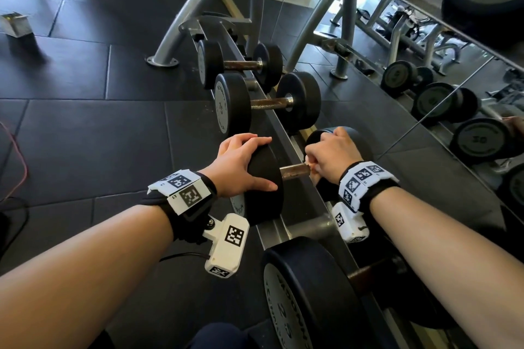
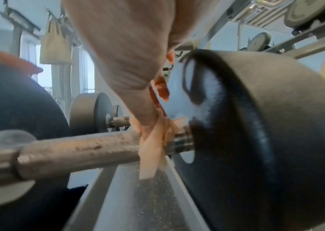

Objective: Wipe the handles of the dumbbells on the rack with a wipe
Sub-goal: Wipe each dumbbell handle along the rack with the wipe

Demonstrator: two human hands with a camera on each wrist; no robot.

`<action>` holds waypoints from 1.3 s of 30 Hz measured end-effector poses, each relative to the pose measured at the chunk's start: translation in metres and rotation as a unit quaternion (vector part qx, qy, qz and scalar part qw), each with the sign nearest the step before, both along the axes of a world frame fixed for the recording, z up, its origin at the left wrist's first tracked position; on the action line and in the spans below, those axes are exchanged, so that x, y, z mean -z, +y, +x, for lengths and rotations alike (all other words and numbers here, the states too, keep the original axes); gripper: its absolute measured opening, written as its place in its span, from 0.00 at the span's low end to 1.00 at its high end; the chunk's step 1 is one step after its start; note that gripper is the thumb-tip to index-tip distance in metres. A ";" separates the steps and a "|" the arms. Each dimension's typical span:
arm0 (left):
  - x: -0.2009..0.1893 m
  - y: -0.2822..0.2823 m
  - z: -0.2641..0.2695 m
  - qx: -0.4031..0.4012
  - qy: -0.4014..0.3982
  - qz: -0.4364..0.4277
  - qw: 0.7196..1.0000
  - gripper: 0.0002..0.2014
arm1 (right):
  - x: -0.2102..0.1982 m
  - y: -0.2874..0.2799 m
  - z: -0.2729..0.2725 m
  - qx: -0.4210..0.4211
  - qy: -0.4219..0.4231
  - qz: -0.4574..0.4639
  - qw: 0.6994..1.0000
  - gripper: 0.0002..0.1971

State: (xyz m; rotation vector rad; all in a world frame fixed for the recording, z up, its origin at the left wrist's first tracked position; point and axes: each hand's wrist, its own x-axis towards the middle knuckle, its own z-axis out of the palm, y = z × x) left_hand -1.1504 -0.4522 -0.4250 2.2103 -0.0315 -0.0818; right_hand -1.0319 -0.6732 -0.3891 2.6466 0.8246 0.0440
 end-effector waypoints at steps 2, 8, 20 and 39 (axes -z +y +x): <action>0.000 0.000 0.000 -0.001 -0.001 0.002 1.000 0.48 | 0.004 0.008 -0.002 -0.005 0.013 0.013 1.000 0.05; 0.001 0.000 0.000 0.000 -0.003 0.003 1.000 0.48 | 0.004 0.008 -0.003 -0.018 0.042 0.047 0.998 0.07; 0.001 0.000 0.000 0.002 -0.006 0.002 1.000 0.47 | 0.002 0.038 -0.020 -0.052 0.182 0.161 0.969 0.10; -0.002 0.000 -0.002 0.003 0.000 -0.004 1.000 0.53 | 0.005 0.035 -0.017 -0.069 0.166 0.133 0.975 0.05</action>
